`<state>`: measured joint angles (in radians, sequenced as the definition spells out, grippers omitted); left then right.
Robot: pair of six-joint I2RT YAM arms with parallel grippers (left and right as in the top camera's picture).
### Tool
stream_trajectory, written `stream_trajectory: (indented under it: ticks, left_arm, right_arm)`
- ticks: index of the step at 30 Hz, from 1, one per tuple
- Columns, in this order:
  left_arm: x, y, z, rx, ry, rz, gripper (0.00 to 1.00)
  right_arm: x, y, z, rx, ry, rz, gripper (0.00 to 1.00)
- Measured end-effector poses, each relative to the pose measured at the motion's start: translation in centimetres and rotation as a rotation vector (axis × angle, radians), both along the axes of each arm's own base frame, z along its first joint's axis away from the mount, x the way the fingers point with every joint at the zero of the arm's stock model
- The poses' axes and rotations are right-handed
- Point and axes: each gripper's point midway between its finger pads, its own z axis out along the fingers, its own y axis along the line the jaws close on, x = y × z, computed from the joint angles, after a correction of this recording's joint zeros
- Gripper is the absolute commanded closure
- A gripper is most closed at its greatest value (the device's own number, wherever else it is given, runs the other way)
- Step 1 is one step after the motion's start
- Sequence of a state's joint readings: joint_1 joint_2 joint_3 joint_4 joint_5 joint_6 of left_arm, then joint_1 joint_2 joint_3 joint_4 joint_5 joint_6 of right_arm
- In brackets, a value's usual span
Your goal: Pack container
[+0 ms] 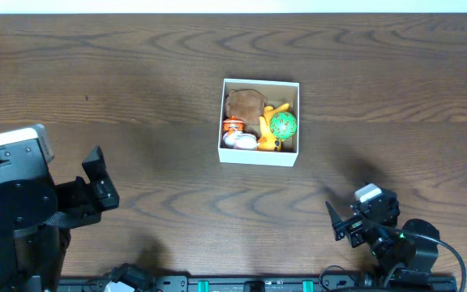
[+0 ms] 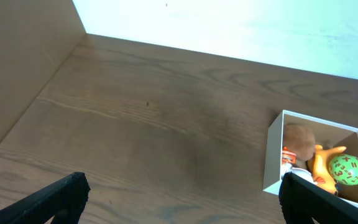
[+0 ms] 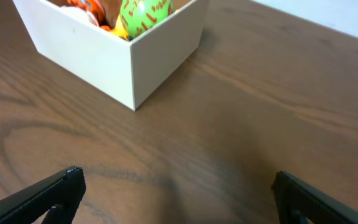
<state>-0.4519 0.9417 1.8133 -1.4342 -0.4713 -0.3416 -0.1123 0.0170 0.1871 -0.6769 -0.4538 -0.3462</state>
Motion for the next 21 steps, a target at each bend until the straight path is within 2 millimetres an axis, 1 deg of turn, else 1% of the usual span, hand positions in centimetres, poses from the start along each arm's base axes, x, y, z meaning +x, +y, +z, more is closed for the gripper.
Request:
stream_trajectory:
  ticks: [3, 21]
  left_arm:
    - [0.0, 0.0, -0.01, 0.0, 0.0, 0.0, 0.02]
    - [0.0, 0.0, 0.0, 0.0, 0.0, 0.0, 0.02]
  right_arm:
    - [0.1, -0.01, -0.39, -0.001, 0.003, 0.001, 0.01]
    - [0.19, -0.01, -0.21, -0.002, -0.006, 0.001, 0.01]
